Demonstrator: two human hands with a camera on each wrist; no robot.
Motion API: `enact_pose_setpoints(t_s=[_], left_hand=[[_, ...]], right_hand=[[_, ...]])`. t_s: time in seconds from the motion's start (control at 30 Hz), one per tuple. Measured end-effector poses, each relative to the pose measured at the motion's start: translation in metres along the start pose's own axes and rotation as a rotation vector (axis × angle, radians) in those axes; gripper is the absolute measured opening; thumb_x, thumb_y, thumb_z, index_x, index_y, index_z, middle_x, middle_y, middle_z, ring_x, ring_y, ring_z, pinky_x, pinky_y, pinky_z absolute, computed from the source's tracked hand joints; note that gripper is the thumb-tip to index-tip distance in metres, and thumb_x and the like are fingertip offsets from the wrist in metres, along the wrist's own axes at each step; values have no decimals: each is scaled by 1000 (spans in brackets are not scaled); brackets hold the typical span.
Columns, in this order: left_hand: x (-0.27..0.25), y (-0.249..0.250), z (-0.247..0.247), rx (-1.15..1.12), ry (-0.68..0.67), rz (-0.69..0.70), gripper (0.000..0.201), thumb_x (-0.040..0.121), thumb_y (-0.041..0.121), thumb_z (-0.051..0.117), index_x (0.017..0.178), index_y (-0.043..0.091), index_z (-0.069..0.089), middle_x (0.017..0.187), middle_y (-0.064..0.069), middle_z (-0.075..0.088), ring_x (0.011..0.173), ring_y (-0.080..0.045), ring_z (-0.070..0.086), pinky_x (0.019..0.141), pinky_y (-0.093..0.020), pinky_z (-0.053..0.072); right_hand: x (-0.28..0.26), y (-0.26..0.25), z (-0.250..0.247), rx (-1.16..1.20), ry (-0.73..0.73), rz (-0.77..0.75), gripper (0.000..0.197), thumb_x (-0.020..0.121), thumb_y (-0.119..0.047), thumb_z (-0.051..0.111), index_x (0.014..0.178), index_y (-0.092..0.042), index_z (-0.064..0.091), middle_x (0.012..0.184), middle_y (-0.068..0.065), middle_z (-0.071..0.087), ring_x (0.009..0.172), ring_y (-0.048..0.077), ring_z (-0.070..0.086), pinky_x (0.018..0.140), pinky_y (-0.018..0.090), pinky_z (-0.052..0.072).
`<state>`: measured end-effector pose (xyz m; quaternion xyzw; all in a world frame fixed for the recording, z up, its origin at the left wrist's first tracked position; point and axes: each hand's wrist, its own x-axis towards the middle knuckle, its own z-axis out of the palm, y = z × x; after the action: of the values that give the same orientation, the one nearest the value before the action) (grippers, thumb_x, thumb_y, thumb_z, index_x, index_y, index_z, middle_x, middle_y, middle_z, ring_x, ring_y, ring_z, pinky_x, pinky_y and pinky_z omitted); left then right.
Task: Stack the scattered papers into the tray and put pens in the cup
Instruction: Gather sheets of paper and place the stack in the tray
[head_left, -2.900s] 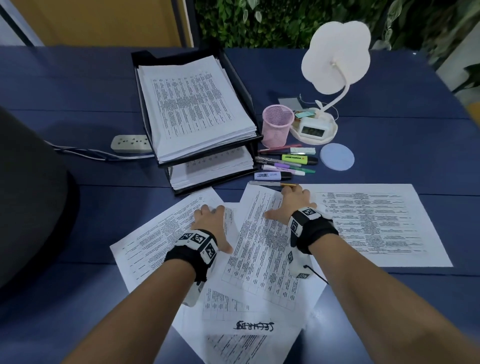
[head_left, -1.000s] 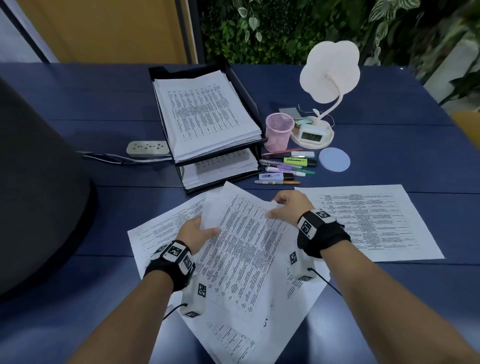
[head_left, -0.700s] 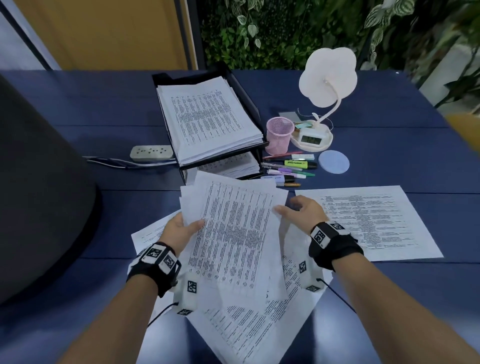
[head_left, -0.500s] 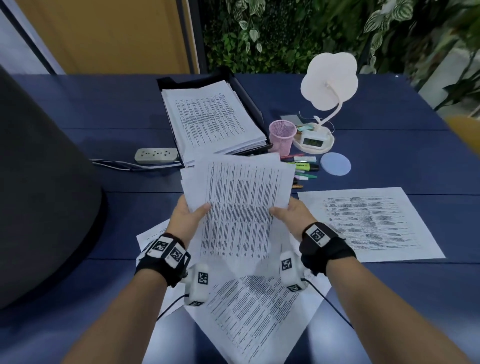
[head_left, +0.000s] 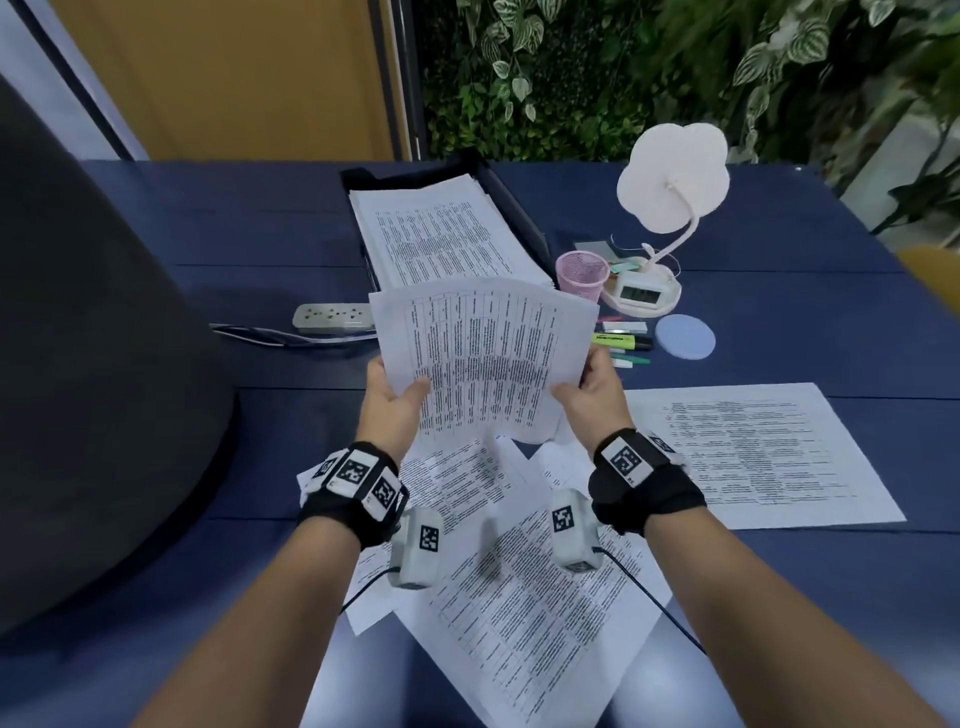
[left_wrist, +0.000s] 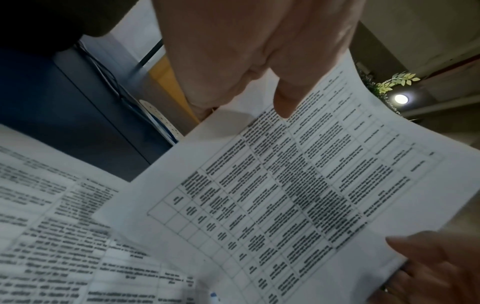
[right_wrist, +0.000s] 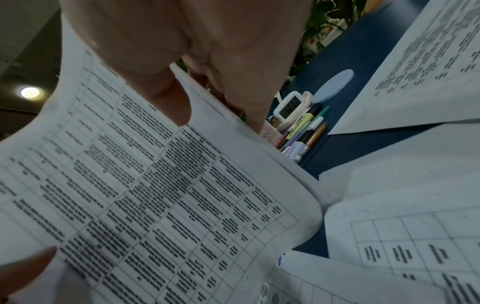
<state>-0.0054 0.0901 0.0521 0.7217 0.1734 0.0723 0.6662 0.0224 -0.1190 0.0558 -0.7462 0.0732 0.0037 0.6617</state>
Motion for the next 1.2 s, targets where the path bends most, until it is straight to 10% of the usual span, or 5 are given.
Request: enact_pose_setpoints(t_s=[0.4, 0.6, 0.73, 0.93, 1.2], left_hand=[[9, -3, -30, -16, -95, 5, 21, 93, 16, 56, 110, 28, 50, 112, 6, 65, 105, -11, 62, 94, -34, 49], [20, -57, -50, 417, -97, -123, 26, 95, 25, 53, 119, 14, 53, 121, -7, 60, 105, -18, 55, 96, -31, 42], [27, -82, -63, 967, -113, -201, 47, 89, 37, 60, 128, 13, 51, 132, -13, 50, 123, -31, 46, 101, -41, 41], [34, -96, -78, 1291, -257, -231, 92, 70, 54, 75, 141, 13, 33, 142, -15, 35, 132, -34, 33, 106, -47, 36], [44, -86, -72, 1473, -431, -248, 65, 71, 52, 72, 121, 20, 47, 122, -5, 58, 115, -29, 52, 100, -40, 39]], right_hand=[[-1, 1, 20, 85, 21, 19, 34, 90, 5, 52, 120, -11, 51, 116, 2, 61, 103, 14, 59, 95, 27, 45], [2, 63, 13, -151, 42, 342, 28, 83, 1, 56, 109, -8, 61, 112, 14, 67, 99, 30, 63, 89, 40, 49], [-3, 84, 7, -326, 15, 510, 35, 87, 4, 49, 122, 2, 52, 103, 14, 58, 89, 24, 52, 76, 28, 39], [-12, 94, 3, -556, 18, 608, 47, 90, -6, 52, 135, 1, 41, 135, 21, 48, 124, 32, 48, 98, 32, 41], [-16, 92, 8, -632, 9, 621, 43, 91, -6, 51, 131, 4, 43, 134, 22, 49, 124, 33, 48, 94, 32, 43]])
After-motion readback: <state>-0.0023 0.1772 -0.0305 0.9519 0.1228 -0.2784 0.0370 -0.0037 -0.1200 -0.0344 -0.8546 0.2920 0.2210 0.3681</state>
